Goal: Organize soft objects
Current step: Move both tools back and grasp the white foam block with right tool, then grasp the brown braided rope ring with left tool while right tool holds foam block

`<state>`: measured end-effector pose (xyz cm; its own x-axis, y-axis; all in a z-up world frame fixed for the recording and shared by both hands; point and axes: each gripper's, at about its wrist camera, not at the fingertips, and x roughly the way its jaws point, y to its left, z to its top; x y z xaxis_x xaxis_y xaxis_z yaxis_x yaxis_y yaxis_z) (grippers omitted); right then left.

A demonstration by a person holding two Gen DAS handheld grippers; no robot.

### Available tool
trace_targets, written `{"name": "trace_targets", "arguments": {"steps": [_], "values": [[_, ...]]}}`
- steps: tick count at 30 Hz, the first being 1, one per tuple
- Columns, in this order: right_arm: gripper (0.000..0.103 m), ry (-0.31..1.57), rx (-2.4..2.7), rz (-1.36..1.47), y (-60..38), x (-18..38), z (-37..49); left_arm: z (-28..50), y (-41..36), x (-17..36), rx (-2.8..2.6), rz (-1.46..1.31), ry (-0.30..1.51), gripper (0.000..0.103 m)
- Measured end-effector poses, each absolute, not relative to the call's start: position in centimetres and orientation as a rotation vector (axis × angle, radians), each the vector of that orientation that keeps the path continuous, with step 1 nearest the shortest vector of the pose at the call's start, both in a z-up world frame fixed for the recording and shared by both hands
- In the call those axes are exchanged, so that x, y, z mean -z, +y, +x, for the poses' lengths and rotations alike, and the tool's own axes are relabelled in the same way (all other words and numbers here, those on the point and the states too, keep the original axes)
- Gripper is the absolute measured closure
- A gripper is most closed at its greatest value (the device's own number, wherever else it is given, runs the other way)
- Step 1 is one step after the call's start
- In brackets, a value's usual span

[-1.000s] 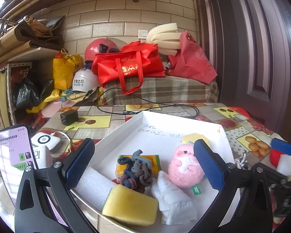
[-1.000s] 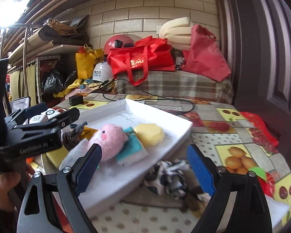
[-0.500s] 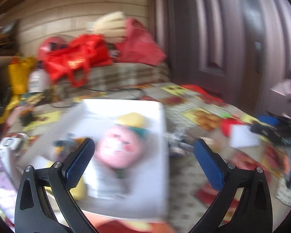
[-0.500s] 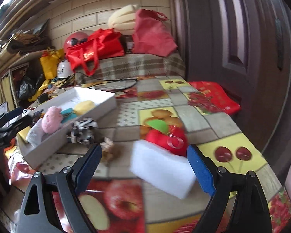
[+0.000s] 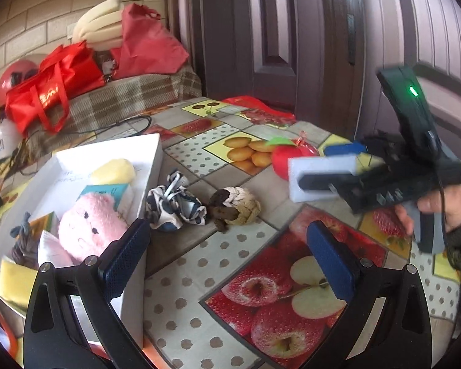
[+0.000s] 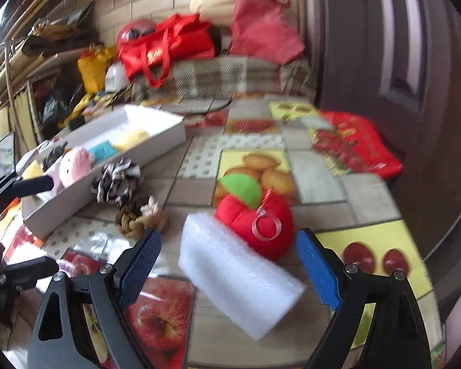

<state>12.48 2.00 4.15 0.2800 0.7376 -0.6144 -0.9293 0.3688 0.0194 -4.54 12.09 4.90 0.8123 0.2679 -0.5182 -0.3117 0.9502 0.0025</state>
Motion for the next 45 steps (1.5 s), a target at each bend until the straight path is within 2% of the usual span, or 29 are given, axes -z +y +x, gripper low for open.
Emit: {"name": "trace_targets", "arguments": {"steps": [8,15,20,21,22,23,24,31,37,41,45], "values": [[0.013,0.519,-1.323,-0.408,-2.5,-5.0,7.7,-3.1,13.8,-4.1,-0.323,-0.173,0.623,0.000],[0.013,0.698,-1.333,-0.338,-0.5,-3.9,10.9,-1.9,13.6,-3.7,-0.316,-0.190,0.648,0.000],[0.014,0.740,-1.286,-0.483,2.4,-2.3,9.8,-1.1,13.7,-3.3,-0.313,-0.190,0.682,0.000],[0.018,0.746,-1.264,-0.514,2.7,-2.0,9.6,-1.0,13.6,-3.3,-0.310,-0.186,0.688,0.000],[0.037,0.738,-1.259,-0.517,2.5,-2.0,9.5,-0.9,13.5,-3.2,-0.307,-0.181,0.694,0.000],[0.052,0.731,-1.268,-0.515,2.2,-2.1,9.5,-0.7,13.4,-3.2,-0.304,-0.174,0.698,0.001],[0.054,0.726,-1.266,-0.516,1.8,-2.1,9.6,-0.4,13.3,-3.2,-0.301,-0.166,0.702,0.001],[0.054,0.780,-1.156,-0.343,-2.4,-2.6,13.1,3.4,13.0,-3.4,-0.249,-0.126,0.701,0.005],[0.054,0.845,-1.160,-0.247,-3.0,-2.3,14.7,8.1,14.2,-1.9,-0.244,-0.154,0.841,0.005],[0.054,0.844,-1.157,-0.254,-2.9,-2.3,14.5,7.0,13.9,-1.6,-0.162,-0.221,0.845,0.005],[0.054,0.844,-1.162,-0.260,-2.6,-2.3,14.5,5.0,10.3,-1.6,-0.064,-0.195,0.847,0.005]]}}
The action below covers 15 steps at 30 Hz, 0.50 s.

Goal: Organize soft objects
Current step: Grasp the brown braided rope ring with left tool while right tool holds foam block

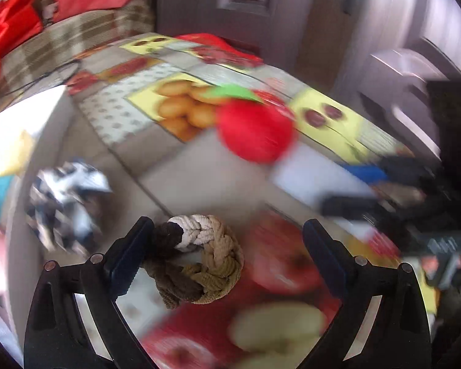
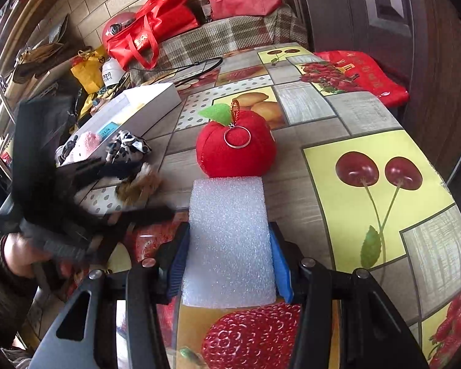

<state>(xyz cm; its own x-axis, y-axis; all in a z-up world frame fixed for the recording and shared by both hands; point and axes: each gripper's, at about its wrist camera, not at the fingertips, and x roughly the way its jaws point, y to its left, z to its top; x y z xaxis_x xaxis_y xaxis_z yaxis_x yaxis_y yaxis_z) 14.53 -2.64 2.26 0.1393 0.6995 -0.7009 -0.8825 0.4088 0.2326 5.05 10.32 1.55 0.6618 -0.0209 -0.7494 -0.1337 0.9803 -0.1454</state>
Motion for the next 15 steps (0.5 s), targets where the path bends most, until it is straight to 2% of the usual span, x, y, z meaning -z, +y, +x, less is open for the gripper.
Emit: {"name": "trace_targets", "arguments": {"steps": [4,10,13,14,15], "values": [[0.054,0.842,-1.162,-0.269,-2.5,-2.2,14.5,5.0,8.0,-1.6,-0.087,-0.122,0.853,0.005],[0.053,0.845,-1.160,-0.276,-2.4,-2.1,14.5,3.7,9.2,-2.5,-0.144,-0.171,0.780,0.005],[0.053,0.844,-1.157,-0.285,-2.3,-2.1,14.4,4.4,9.9,-2.0,-0.152,-0.187,0.825,0.005],[0.053,0.842,-1.156,-0.288,-2.3,-2.1,14.4,4.8,9.8,-1.7,-0.153,-0.181,0.846,0.007],[0.053,0.841,-1.155,-0.291,-2.2,-2.1,14.3,5.0,9.6,-1.5,-0.159,-0.167,0.864,0.014]]}}
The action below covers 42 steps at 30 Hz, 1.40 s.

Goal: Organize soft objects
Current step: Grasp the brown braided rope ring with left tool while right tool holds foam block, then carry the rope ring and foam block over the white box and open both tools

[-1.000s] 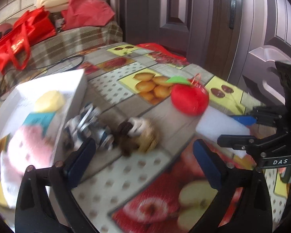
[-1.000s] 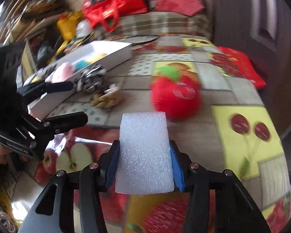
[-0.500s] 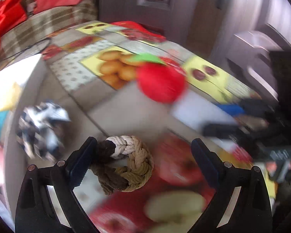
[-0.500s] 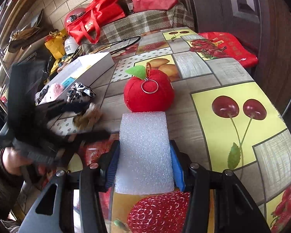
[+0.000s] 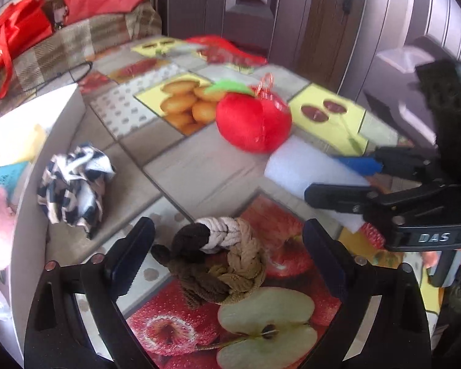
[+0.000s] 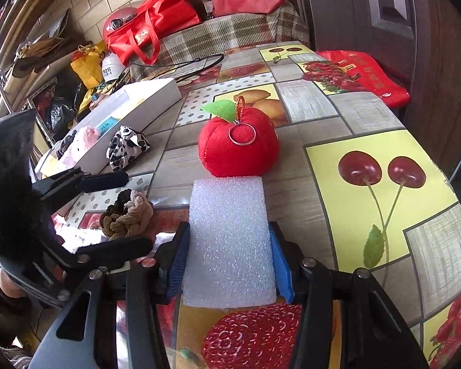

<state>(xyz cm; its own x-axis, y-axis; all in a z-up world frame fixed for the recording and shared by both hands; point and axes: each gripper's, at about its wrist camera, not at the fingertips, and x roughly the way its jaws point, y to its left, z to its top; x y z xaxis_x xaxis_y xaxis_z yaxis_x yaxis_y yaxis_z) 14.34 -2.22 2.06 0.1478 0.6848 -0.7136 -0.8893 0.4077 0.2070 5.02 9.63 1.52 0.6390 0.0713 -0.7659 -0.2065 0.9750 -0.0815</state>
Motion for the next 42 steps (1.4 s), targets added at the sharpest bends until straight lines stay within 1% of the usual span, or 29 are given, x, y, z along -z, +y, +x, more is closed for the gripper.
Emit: {"name": "trace_targets", "arguments": {"steps": [1,2,3,4,5,6,7,11,16,20,31,37,42], "values": [[0.053,0.840,-1.154,-0.295,-2.2,-2.1,14.3,5.1,9.3,-1.5,-0.183,-0.139,0.869,0.023],[0.053,0.839,-1.153,-0.297,-2.1,-2.1,14.3,5.1,9.0,-1.5,-0.186,-0.118,0.868,0.030],[0.053,0.837,-1.152,-0.301,-2.1,-2.1,14.3,5.1,8.5,-1.6,-0.167,-0.101,0.859,0.046],[0.053,0.836,-1.151,-0.303,-2.1,-2.1,14.3,4.9,8.3,-1.6,-0.164,-0.089,0.855,0.056],[0.053,0.834,-1.150,-0.304,-2.1,-2.1,14.2,4.9,8.2,-1.7,-0.168,-0.078,0.851,0.059],[0.054,0.833,-1.150,-0.303,-2.1,-2.1,14.2,4.7,8.1,-1.8,-0.168,-0.072,0.844,0.065],[0.054,0.830,-1.148,-0.302,-2.1,-2.1,14.1,4.6,8.0,-1.9,-0.172,-0.069,0.834,0.067],[0.054,0.769,-1.135,-0.260,-3.0,-2.9,13.9,2.9,8.2,-3.3,-0.202,-0.069,0.718,0.067],[0.054,0.562,-1.140,-0.161,-4.8,-5.3,12.0,-0.6,8.2,-5.4,-0.262,-0.073,0.514,0.067],[0.054,0.486,-1.133,-0.136,-4.8,-6.0,10.7,-2.9,8.1,-6.1,-0.312,-0.045,0.422,0.067],[0.054,0.414,-1.096,-0.156,-4.0,-6.5,9.3,-6.5,10.0,-6.5,-0.389,-0.059,0.357,0.067],[0.054,0.409,-1.106,-0.153,-3.0,-6.3,8.5,-7.3,10.4,-6.4,-0.406,-0.026,0.358,0.066],[0.054,0.394,-1.122,-0.193,-1.7,-6.1,7.3,-8.3,11.8,-6.4,-0.437,-0.049,0.353,0.066]]}}
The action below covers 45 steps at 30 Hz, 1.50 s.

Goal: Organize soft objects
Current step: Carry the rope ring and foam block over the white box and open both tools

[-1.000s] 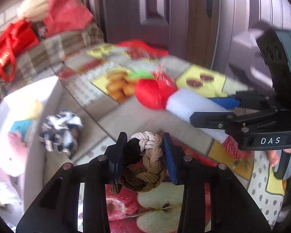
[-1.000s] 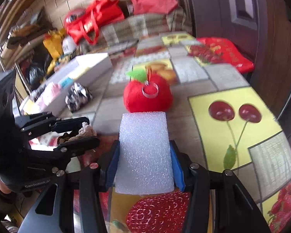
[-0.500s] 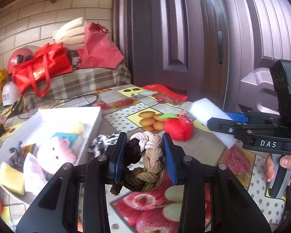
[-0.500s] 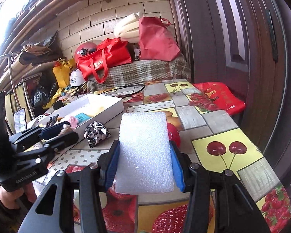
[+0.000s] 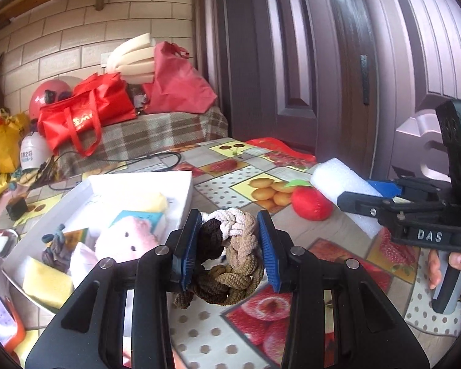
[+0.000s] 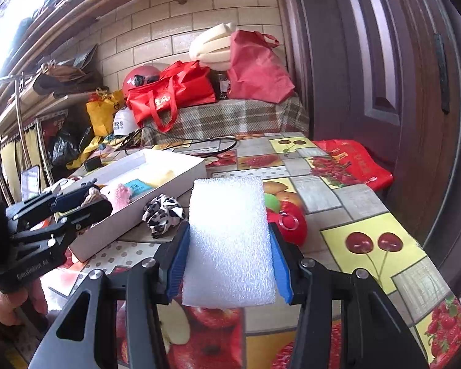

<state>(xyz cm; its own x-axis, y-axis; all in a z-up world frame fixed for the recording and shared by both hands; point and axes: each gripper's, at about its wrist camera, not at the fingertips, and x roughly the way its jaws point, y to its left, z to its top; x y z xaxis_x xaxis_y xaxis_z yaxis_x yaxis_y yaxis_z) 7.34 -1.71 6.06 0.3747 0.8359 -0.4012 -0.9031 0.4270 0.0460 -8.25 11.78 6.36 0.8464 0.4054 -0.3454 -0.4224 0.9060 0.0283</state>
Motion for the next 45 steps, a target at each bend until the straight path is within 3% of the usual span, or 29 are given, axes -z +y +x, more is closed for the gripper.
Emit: {"name": "trace_targets", "arguments": {"steps": [15,45], "values": [[0.054,0.372,-1.145,-0.213,1.4,-6.0,5.4,-10.1,13.5,-6.6,-0.501,-0.041,0.301,0.066],[0.053,0.341,-1.300,-0.316,12.8,-5.8,-0.1,-13.7,25.4,-5.8,-0.801,-0.184,0.308,0.066]]}}
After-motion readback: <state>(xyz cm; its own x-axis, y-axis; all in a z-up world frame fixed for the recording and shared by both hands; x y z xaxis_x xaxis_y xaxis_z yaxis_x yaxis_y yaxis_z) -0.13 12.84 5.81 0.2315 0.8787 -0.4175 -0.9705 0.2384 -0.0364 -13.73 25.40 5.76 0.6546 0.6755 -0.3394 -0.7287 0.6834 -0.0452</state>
